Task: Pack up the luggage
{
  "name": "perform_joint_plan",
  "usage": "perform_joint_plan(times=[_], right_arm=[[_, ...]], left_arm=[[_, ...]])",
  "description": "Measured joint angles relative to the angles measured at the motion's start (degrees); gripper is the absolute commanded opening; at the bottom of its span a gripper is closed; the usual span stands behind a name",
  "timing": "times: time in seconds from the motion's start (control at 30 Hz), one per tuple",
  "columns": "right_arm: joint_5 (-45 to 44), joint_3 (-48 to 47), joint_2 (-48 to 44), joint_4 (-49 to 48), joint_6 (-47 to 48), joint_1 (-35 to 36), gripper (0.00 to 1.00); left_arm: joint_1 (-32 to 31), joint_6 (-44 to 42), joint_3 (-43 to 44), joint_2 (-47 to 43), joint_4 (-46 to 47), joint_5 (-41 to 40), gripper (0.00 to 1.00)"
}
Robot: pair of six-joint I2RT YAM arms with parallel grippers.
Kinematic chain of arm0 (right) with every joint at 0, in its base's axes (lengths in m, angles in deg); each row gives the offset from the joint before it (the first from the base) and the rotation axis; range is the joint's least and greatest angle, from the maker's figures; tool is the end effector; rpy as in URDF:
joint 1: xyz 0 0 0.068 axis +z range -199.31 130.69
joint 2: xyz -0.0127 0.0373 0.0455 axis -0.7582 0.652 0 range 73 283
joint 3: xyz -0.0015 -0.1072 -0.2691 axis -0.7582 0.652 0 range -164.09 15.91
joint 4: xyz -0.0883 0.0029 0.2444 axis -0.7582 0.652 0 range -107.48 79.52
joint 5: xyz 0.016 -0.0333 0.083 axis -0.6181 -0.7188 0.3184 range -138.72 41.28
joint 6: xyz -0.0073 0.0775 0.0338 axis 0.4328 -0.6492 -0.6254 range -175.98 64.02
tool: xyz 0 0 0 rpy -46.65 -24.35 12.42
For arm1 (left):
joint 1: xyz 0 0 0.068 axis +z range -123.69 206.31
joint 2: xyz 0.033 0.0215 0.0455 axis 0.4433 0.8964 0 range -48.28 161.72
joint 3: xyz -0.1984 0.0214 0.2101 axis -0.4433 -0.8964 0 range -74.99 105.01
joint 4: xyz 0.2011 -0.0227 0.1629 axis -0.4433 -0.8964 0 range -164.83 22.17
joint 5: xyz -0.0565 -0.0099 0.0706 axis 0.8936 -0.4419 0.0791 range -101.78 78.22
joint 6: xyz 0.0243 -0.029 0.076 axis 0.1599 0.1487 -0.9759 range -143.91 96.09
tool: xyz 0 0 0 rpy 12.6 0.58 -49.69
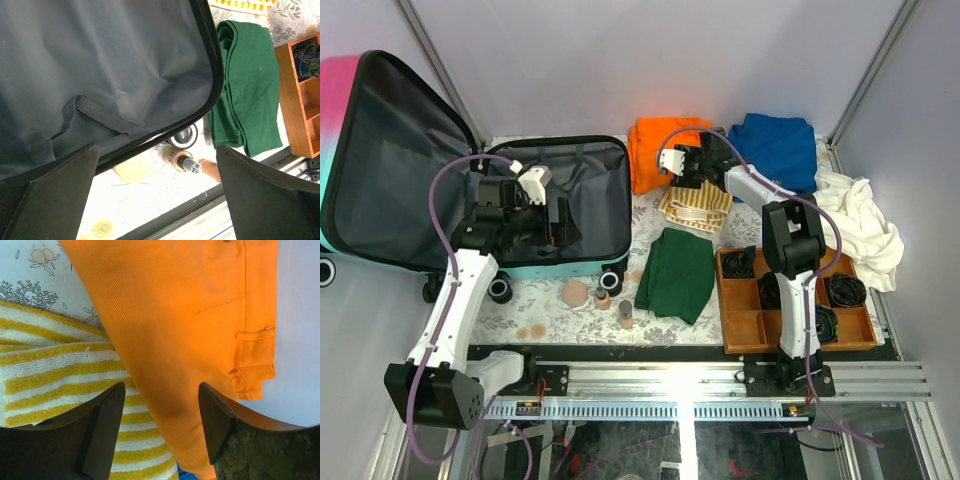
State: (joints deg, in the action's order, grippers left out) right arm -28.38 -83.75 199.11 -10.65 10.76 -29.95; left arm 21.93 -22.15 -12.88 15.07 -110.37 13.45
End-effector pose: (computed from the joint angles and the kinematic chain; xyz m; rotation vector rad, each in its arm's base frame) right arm 0.5110 0.2072 0.2073 -1.5846 1.3980 -0.1107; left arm 0.2373 -0.0501 0.3218 0.2724 2.2953 -0.5669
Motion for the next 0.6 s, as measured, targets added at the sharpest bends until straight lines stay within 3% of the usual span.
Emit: perform_joint_plan(times=[0.6], right_arm=[[-5.9, -5.6, 8.3, -3.6, 3.4, 1.3, 0.61]], left_arm=[[0.5, 0.9, -1.2, 0.2, 1.0, 0.6, 1.00]])
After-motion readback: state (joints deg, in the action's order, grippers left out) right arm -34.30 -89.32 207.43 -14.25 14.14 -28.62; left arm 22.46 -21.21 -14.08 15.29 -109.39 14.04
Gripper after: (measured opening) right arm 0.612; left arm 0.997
